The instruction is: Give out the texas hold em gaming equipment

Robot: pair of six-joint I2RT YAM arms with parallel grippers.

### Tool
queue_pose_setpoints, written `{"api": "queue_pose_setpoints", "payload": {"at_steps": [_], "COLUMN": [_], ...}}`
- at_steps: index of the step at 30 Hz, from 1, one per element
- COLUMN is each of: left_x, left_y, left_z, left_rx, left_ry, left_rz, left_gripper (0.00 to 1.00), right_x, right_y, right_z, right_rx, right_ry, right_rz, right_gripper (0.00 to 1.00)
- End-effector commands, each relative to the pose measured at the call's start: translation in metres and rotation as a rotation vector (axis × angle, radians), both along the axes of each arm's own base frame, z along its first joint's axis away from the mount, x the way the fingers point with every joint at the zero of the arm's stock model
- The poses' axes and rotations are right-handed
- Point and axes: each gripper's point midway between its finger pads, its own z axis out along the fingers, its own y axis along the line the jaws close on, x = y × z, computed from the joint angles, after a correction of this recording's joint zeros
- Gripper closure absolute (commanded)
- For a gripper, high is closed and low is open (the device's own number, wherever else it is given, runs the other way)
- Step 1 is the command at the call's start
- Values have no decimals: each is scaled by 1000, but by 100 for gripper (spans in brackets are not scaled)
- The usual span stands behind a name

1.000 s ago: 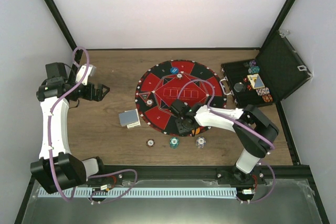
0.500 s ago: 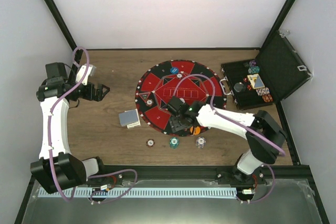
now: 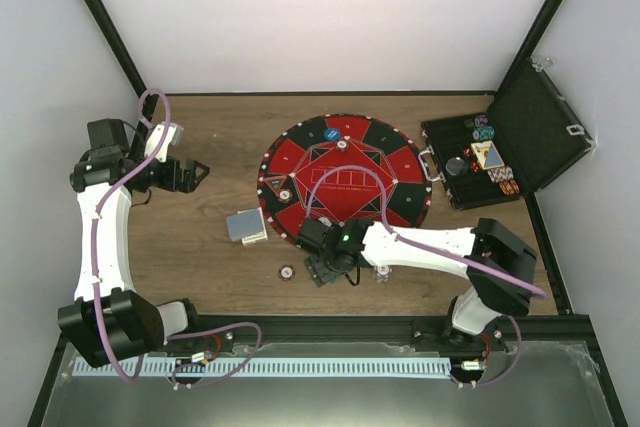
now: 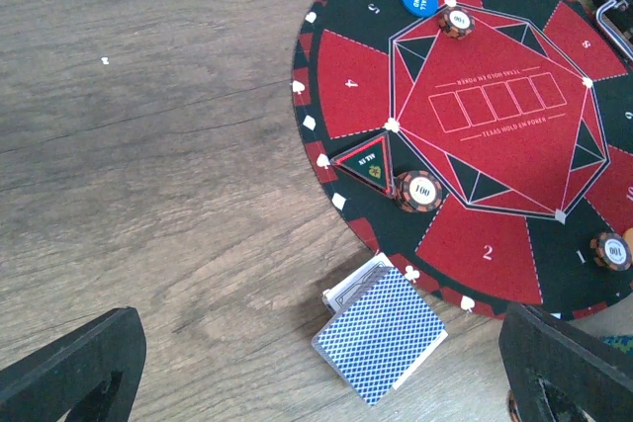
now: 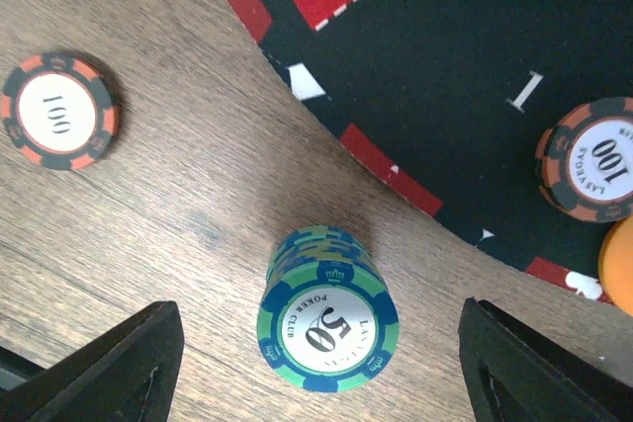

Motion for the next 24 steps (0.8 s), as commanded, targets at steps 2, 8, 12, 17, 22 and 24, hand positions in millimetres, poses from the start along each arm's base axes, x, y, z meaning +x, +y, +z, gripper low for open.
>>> {"api": "queue_pose_setpoints", "payload": {"at_steps": [2,8,12,17,22,24], "left_x": [2,2,2,2,1,1], "left_y": [0,0,0,0,0,0], "left_z": [8,8,8,8,9,8], "left_rx": [4,3,5,4,4,5], "left_ry": [-32,-33,-35,-33,-35,-35], "left_rz": [-13,-14,-12,-13,-14,-13], "left_gripper": [0,0,0,0,0,0], "right_x": [-9,-10,-10,-8,-7,-6], "right_y": [-2,-3,-2,-1,1,1], "right_z": [-14,-26,-28,-26,-25,-24], "right_rx": [-20,-34,-32,-27,-25,-27], "right_ry": [36,48,44,37,33,28], "right_rz": [-3,3,1,-1,4,2], "right_gripper": [23,26,32,40,40,40]}}
